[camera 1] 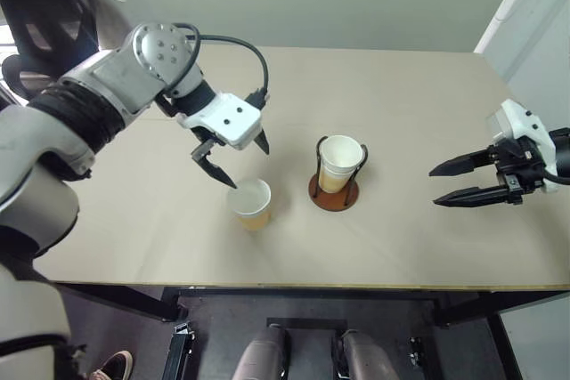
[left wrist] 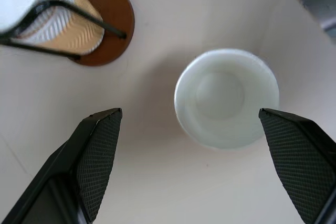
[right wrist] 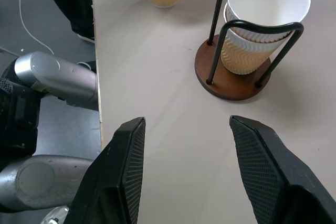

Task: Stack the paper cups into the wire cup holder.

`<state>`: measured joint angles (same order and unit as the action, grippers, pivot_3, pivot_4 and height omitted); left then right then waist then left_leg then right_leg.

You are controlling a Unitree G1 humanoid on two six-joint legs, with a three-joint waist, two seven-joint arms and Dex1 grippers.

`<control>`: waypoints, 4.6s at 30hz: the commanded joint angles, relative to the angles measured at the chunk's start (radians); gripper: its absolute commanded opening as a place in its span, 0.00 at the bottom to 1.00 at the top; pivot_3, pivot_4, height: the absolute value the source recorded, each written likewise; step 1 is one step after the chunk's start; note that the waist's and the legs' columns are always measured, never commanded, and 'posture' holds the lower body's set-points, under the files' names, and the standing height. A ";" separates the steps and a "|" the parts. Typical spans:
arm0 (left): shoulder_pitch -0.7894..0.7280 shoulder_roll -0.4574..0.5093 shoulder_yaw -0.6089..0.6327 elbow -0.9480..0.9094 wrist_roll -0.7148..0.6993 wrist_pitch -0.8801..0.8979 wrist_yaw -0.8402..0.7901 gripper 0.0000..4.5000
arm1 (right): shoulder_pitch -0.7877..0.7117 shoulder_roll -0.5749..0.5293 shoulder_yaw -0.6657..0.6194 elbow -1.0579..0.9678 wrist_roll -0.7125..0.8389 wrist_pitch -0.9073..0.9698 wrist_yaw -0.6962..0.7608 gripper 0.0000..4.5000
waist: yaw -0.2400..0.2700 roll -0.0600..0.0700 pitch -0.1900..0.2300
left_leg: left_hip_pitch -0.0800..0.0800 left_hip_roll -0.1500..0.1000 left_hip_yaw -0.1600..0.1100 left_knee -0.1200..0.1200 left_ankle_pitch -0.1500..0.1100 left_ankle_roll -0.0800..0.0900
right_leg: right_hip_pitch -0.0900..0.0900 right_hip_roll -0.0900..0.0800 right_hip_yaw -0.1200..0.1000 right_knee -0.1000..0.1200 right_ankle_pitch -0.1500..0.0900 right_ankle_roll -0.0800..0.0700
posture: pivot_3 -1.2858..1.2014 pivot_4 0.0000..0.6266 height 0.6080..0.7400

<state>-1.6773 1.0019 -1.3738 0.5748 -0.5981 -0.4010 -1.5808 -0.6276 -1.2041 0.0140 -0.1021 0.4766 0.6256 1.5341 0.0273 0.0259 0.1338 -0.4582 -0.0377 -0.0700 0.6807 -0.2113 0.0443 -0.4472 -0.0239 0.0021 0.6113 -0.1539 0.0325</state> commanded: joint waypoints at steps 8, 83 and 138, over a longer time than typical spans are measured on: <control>-0.103 0.106 -0.207 -0.064 0.023 -0.137 -0.034 1.00 | -0.004 -0.040 -0.028 -0.007 0.008 -0.001 0.024 0.57 | 0.001 0.002 0.000 | 0.001 0.001 -0.001 0.000 -0.002 -0.002 | 0.000 0.001 0.000 0.000 -0.003 -0.003 | 0.52 0.24 1.00; 0.115 -0.276 0.399 0.306 0.269 -0.043 -0.034 0.01 | -0.111 0.033 0.027 0.157 -0.077 -0.119 0.044 0.57 | 0.001 0.002 0.000 | 0.001 0.000 -0.001 0.000 -0.002 0.005 | 0.001 0.000 0.000 0.000 0.004 -0.003 | 0.52 0.24 1.00; -0.018 -0.524 0.485 0.432 0.253 -0.031 -0.034 0.01 | -0.074 0.036 -0.003 0.181 -0.104 -0.169 0.061 0.57 | 0.007 0.002 0.000 | 0.001 0.000 0.005 0.001 -0.005 0.011 | 0.001 -0.001 0.001 0.000 0.005 0.006 | 0.52 0.24 1.00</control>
<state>-1.6827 0.4623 -0.8884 1.0385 -0.3233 -0.4331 -1.5823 -0.6924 -1.1468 0.0555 0.1049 0.3594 0.4581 1.5965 0.0339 0.0281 0.1341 -0.4567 -0.0377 -0.0654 0.6823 -0.2164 0.0551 -0.4462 -0.0252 0.0033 0.6116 -0.1484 0.0389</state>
